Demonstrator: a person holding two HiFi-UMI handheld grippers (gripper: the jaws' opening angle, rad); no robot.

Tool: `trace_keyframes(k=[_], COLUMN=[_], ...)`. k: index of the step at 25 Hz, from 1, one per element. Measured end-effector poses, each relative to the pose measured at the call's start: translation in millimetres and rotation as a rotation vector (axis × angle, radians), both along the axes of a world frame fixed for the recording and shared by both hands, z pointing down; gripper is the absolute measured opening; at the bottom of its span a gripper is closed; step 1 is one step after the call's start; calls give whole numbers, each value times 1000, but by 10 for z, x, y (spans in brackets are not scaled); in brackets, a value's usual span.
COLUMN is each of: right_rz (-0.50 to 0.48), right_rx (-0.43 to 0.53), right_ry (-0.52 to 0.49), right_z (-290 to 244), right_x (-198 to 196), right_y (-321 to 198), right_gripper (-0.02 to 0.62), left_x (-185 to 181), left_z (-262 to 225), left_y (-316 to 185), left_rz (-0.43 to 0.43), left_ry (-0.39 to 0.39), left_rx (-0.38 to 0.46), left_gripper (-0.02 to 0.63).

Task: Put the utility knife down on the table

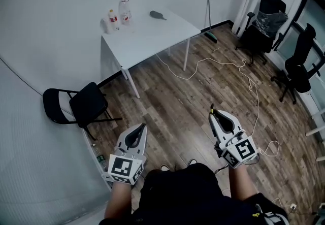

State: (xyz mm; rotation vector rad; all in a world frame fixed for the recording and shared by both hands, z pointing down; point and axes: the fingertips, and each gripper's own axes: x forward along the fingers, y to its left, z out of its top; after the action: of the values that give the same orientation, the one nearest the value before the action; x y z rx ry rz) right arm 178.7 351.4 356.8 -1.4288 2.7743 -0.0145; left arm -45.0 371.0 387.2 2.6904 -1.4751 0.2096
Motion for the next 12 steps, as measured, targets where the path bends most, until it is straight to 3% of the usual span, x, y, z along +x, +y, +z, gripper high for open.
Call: trace_keyframes(k=[12], right_rz=[-46], right_rx=[-42], right_ry=[-20], right_z=[186], right_x=[-585], right_y=[-177], right_gripper=[63], left_x=[-462], left_z=[218], left_y=[-121], left_rz=[-7], left_ry=[13], left_rx=[-40], left_gripper=[23])
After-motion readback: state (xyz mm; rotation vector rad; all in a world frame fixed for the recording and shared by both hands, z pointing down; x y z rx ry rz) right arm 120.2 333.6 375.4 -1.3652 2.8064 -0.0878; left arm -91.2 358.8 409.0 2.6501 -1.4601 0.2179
